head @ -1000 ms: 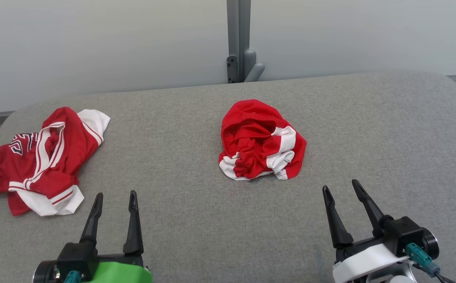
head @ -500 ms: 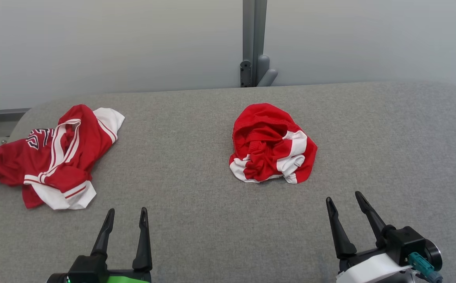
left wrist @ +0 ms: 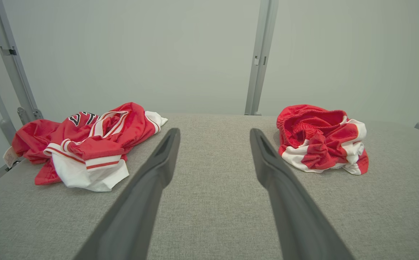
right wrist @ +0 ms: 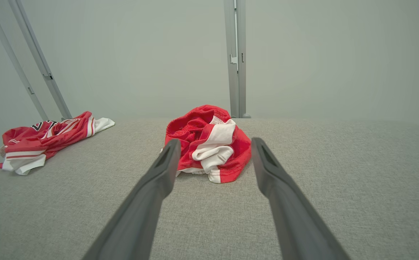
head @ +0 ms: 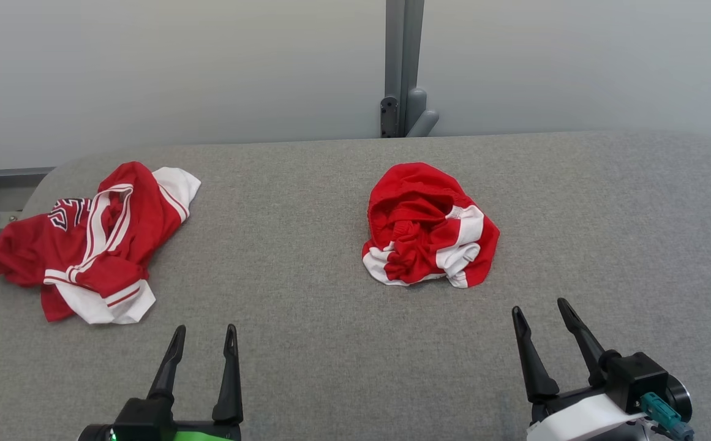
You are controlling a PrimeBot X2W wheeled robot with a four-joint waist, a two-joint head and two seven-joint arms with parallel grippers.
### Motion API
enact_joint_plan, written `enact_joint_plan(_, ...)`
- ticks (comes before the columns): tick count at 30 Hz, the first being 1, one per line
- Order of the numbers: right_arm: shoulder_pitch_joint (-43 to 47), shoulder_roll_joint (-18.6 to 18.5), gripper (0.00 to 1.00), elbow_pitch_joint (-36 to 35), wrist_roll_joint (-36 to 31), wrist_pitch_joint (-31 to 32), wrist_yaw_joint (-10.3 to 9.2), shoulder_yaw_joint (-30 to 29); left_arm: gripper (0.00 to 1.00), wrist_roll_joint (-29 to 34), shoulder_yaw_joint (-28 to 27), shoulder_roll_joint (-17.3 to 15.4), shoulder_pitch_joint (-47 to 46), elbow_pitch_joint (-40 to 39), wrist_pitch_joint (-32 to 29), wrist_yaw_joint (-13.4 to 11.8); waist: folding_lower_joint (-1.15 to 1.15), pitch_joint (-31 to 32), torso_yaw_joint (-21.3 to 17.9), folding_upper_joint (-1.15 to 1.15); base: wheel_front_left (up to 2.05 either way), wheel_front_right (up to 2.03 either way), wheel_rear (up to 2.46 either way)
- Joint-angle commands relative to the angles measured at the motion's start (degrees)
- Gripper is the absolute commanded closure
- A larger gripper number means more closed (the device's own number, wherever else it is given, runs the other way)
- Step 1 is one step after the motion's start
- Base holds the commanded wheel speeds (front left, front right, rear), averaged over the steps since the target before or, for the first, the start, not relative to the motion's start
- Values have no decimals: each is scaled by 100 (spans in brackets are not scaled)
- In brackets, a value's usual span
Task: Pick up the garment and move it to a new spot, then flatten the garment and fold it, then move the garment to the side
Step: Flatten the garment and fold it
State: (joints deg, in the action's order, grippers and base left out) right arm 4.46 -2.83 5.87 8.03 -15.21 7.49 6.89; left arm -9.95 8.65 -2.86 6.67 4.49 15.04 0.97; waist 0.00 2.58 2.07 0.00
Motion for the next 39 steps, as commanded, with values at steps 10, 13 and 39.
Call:
enact_joint_plan(10,10,-13,0,51,60,1,0,-42,0,31,78,-5,17,-34,11,-53,0,-3,-1,0,0,0,0)
enact_joint_plan(13,-9,-12,0,67,53,2,0,-48,0,32,106,-5,-25,-34,11,-42,0,-25,-9,0,0,0,0)
enact_joint_plan(39,-578,-11,0,97,-175,1,0,36,0,-837,2088,-9,-3551,2900,-260,207,0,-1042,-1277,0,0,0,0)
